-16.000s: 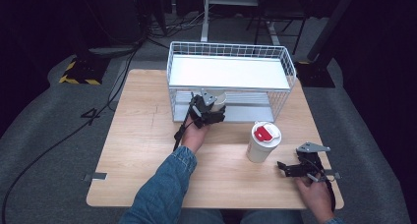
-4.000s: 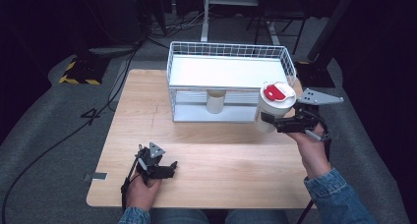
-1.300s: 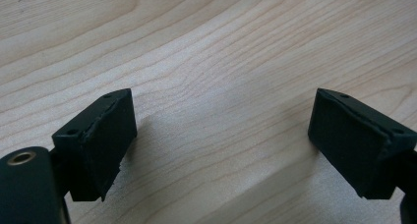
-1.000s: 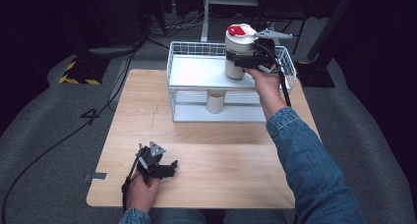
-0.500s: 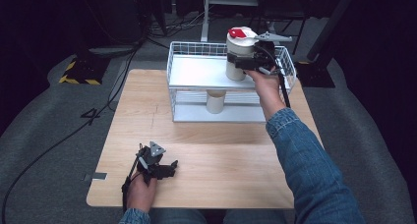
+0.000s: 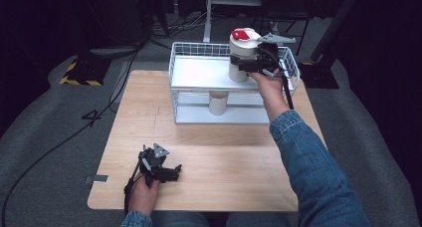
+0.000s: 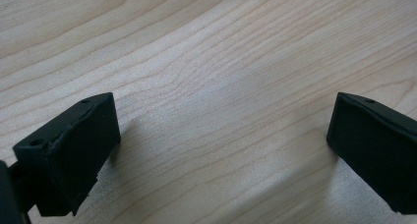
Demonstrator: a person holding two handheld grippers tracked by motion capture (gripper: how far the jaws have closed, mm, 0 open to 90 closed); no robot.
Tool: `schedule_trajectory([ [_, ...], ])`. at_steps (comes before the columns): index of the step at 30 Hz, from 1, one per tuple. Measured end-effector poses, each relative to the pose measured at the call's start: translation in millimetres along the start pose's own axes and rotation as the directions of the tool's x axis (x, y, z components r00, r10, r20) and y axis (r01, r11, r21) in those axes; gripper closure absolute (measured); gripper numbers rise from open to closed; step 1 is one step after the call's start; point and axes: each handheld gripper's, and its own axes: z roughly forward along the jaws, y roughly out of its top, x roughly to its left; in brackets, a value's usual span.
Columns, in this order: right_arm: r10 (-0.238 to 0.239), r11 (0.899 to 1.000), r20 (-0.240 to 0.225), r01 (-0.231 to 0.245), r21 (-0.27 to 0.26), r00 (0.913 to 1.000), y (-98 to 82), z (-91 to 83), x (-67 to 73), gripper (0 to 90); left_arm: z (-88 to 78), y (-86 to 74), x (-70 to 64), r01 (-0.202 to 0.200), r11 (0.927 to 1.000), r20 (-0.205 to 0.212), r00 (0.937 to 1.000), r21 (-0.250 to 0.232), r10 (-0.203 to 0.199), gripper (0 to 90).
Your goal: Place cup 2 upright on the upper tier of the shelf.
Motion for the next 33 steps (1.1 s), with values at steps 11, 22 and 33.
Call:
schedule_trajectory([
  [11,-0.009,1.000,0.041,0.008,0.018,0.9991,-0.9,-6.6,-0.3,0.2,0.0,0.0,0.1,0.000,1.0000,-0.002,1.0000,0.000,0.000,0.1],
  [22,-0.033,0.999,0.018,0.033,-0.004,0.9993,0.6,-41.9,1.9,0.2,0.3,0.1,-0.3,0.008,1.0000,-0.001,1.0000,-0.001,-0.008,0.0],
  [33,-0.062,0.998,-0.053,0.060,-0.033,0.9967,-5.5,-89.2,12.5,0.3,-0.2,-0.4,0.0,0.004,1.0000,-0.003,1.0000,0.000,-0.004,0.0],
])
